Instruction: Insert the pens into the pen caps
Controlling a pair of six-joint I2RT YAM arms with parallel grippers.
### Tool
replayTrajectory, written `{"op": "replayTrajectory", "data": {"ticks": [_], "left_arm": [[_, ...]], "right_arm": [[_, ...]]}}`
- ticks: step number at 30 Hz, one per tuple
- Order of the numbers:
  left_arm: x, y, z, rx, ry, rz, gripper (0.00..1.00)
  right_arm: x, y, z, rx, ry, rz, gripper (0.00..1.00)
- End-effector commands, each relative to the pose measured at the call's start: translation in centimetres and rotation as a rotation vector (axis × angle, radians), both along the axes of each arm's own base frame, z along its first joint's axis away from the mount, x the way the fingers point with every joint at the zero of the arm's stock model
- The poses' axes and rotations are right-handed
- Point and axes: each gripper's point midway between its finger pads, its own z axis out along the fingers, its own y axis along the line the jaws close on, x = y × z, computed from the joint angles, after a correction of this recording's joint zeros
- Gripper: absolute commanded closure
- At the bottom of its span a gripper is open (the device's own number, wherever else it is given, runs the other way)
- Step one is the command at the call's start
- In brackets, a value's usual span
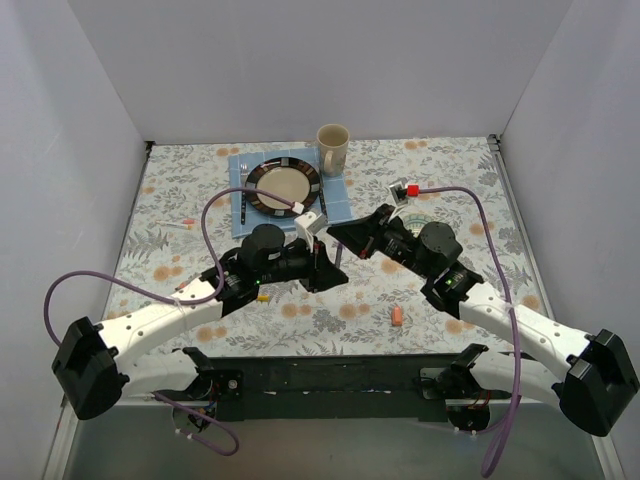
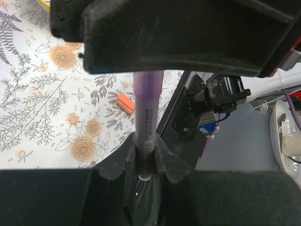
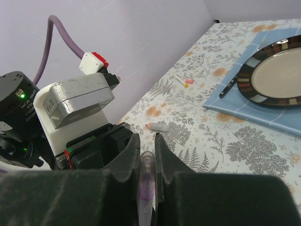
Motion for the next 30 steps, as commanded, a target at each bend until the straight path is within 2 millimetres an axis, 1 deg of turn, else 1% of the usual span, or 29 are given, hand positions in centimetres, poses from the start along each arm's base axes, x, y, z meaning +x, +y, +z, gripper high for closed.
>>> {"op": "replayTrajectory", "data": {"ticks": [1, 3, 4, 5, 6, 7, 8, 11, 15, 17, 18, 19, 21, 22, 24, 25, 26, 28, 30], "left_arm": [[5.9, 0.4, 10.1, -0.234, -0.217, 0.207, 1.0], [7.3, 1.0, 11.0, -0.264, -0.231, 0.242, 1.0], [7.9, 1.3, 11.3, -0.276, -0.233, 0.259, 1.0], [9.2, 2.0, 11.8, -0.289, -0.224, 0.294, 1.0], [9.3, 2.1, 12.2, -0.303, -0.221, 0.275, 1.0], [9.8, 2.4, 12.5, -0.313, -0.217, 0.287, 1.0], [10.5, 2.9, 13.3, -0.321, -0.233, 0.303, 1.0], [11.7, 3.6, 14.1, -0.324, -0.251, 0.335, 1.0], [11.6, 3.7, 15.0, -0.345, -0.273, 0.323, 1.0], [11.9, 4.0, 15.2, -0.344, -0.282, 0.348, 1.0], [12.2, 4.2, 15.4, -0.339, -0.297, 0.36, 1.0], [12.5, 4.4, 15.4, -0.334, -0.301, 0.377, 1.0], [13.4, 4.8, 15.4, -0.328, -0.309, 0.396, 1.0], [13.8, 4.9, 15.6, -0.328, -0.314, 0.402, 1.0], [15.0, 5.5, 15.4, -0.315, -0.316, 0.446, 1.0], [15.3, 5.7, 15.4, -0.322, -0.324, 0.451, 1.0], [15.7, 6.3, 15.5, -0.321, -0.327, 0.461, 1.0], [16.0, 6.8, 15.4, -0.323, -0.323, 0.459, 1.0], [16.5, 7.8, 15.3, -0.324, -0.315, 0.459, 1.0]], "right_arm": [[-4.9, 1.9, -4.4, -0.092, 0.101, 0.2, 0.99], [-5.2, 2.0, -5.4, -0.106, 0.124, 0.194, 0.99], [-5.3, 2.0, -6.3, -0.12, 0.138, 0.191, 0.99], [-5.5, 2.2, -7.1, -0.134, 0.15, 0.186, 0.99], [-5.5, 2.3, -7.8, -0.146, 0.163, 0.178, 0.99], [-5.8, 2.4, -8.8, -0.163, 0.179, 0.179, 0.99], [-5.8, 2.4, -9.3, -0.171, 0.187, 0.171, 0.99], [-6.2, 2.8, -10.5, -0.191, 0.205, 0.172, 0.99], [-6.6, 3.4, -11.1, -0.19, 0.213, 0.19, 0.99], [-7.0, 3.9, -11.3, -0.2, 0.219, 0.208, 0.99], [-7.1, 4.1, -11.1, -0.202, 0.218, 0.206, 0.99], [-7.6, 4.5, -11.5, -0.22, 0.224, 0.215, 0.99], [-8.0, 4.7, -12.2, -0.226, 0.257, 0.21, 0.99], [-8.6, 5.1, -12.6, -0.222, 0.273, 0.23, 0.99], [-9.2, 5.8, -12.4, -0.216, 0.297, 0.253, 0.99], [-9.8, 6.3, -13.1, -0.246, 0.312, 0.265, 0.99], [-9.7, 6.3, -13.5, -0.261, 0.317, 0.247, 0.99], [-10.4, 6.1, -14.0, -0.257, 0.32, 0.255, 0.99], [-10.5, 5.8, -14.5, -0.263, 0.314, 0.256, 0.99]]}}
